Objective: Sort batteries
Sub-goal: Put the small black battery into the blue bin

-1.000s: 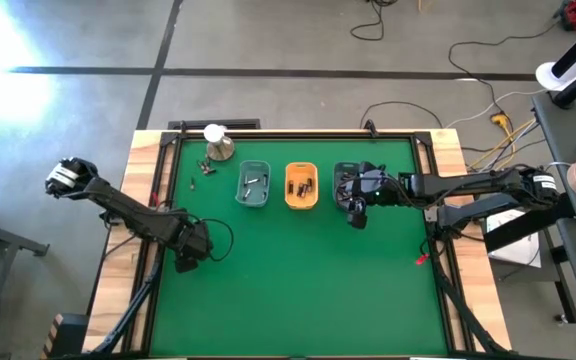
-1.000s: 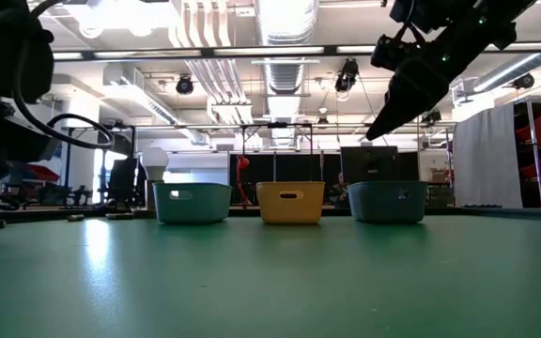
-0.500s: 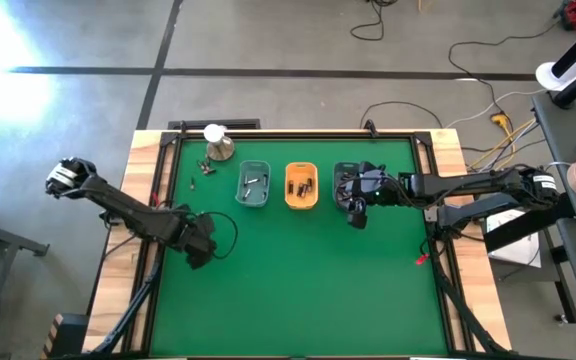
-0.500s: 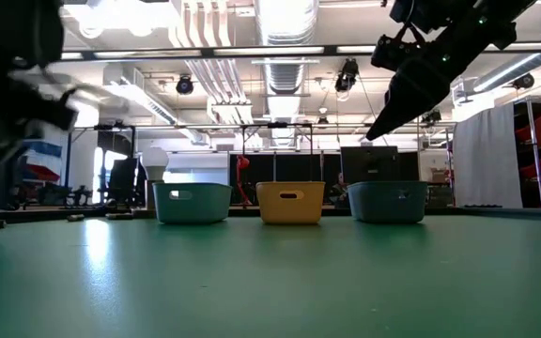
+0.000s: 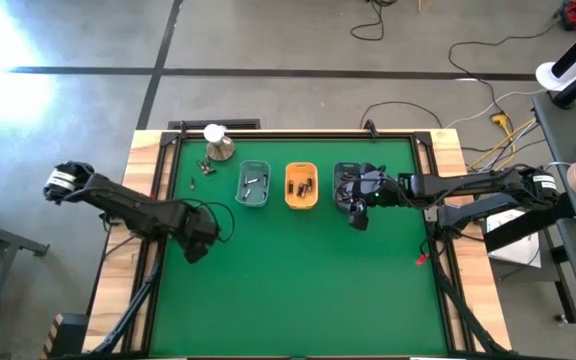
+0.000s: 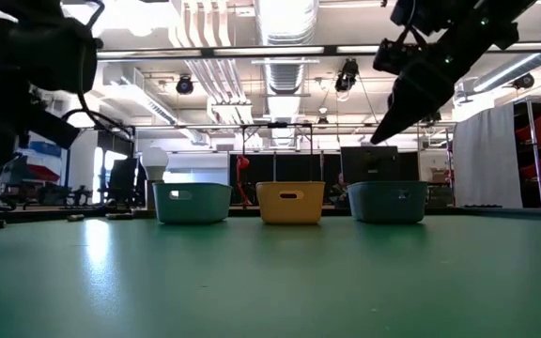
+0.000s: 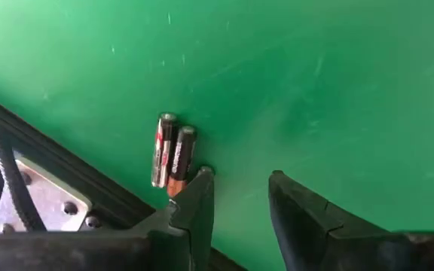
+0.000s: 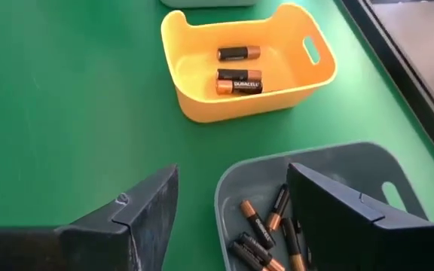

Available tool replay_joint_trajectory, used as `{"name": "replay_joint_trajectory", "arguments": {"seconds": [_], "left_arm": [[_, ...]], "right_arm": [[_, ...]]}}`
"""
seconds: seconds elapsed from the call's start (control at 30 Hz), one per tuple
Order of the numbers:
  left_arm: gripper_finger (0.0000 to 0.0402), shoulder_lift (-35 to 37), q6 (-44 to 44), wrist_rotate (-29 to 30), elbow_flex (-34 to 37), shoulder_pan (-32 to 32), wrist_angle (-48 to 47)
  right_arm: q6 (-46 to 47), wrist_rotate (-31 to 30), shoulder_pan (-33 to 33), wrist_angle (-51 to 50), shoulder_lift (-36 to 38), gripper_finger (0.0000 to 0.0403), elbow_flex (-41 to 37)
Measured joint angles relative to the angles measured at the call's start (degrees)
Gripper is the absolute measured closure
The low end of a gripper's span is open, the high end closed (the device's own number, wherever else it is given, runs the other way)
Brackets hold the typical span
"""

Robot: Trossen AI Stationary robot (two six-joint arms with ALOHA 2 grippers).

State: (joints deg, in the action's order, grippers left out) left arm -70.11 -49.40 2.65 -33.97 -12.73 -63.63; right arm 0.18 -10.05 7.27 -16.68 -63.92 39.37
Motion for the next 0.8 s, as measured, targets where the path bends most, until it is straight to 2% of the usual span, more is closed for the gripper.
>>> {"name": "replay_joint_trajectory", "arguments": {"seconds": [0.33,0.47,0.8], "left_arm": [[0.0295,-7.2,2.0,-2.3,0.2,1.1,0.2],[0.0295,-10.7,4.5,-5.2,0.2,1.1,0.2],[0.0295,-15.2,6.8,-5.1,0.0,1.1,0.3]], "right_arm": [[0.5,0.0,-0.4,-0.4,0.0,0.0161,-0.9],[0.9,0.0,-0.4,-0.5,0.0,0.0161,-0.9],[2.2,0.0,-0.4,-0.6,0.0,0.0161,-0.9]]}}
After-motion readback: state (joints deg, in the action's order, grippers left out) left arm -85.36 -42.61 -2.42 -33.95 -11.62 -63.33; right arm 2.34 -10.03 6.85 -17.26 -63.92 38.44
